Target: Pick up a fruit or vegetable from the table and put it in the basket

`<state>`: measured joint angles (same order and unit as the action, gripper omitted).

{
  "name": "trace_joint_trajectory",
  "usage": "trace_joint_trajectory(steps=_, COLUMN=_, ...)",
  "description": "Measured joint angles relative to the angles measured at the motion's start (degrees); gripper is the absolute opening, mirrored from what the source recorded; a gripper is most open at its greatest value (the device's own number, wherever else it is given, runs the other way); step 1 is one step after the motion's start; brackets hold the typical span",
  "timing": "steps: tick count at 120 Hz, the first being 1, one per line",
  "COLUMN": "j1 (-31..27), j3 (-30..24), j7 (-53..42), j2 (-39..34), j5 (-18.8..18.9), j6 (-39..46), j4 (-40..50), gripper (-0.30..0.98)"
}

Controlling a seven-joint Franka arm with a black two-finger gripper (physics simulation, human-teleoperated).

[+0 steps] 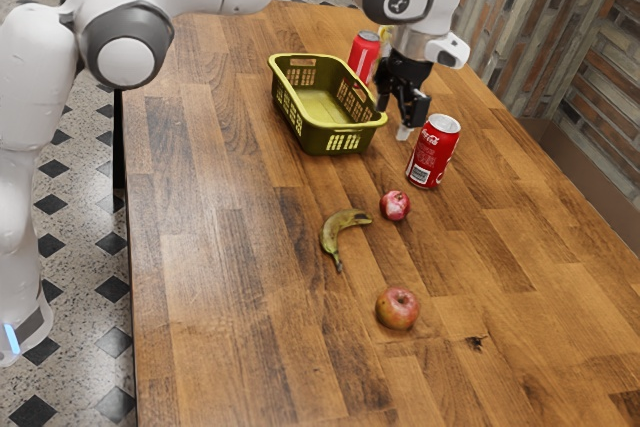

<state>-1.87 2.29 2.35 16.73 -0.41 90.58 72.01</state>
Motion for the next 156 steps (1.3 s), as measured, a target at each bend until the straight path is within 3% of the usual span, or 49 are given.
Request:
trace_joint_trajectory(steps=48, j1=1.0, j3=-0.7, j7=0.4, j2=7.0, j5=-0.1, j6=5.2, j4=-0.4, gripper=0.69)
trace_joint_trajectory(steps=73, j1=1.4, j3=-1.0, j7=0.5, j2=6.5, j5=-1.2, j6=13.8, j4=8.8, gripper=0.69)
trace_joint_trajectory(steps=95, j1=1.3, j3=-1.2, j7=0.6, j2=6.8, j5=-1.6, j6=18.9, j4=10.1, gripper=0.69)
trace_joint_trajectory(steps=156, j1=1.4, j3=-1.2, j7=0.7, j2=7.8, j5=-1.3, j6=22.1, j4=10.0, gripper=0.69)
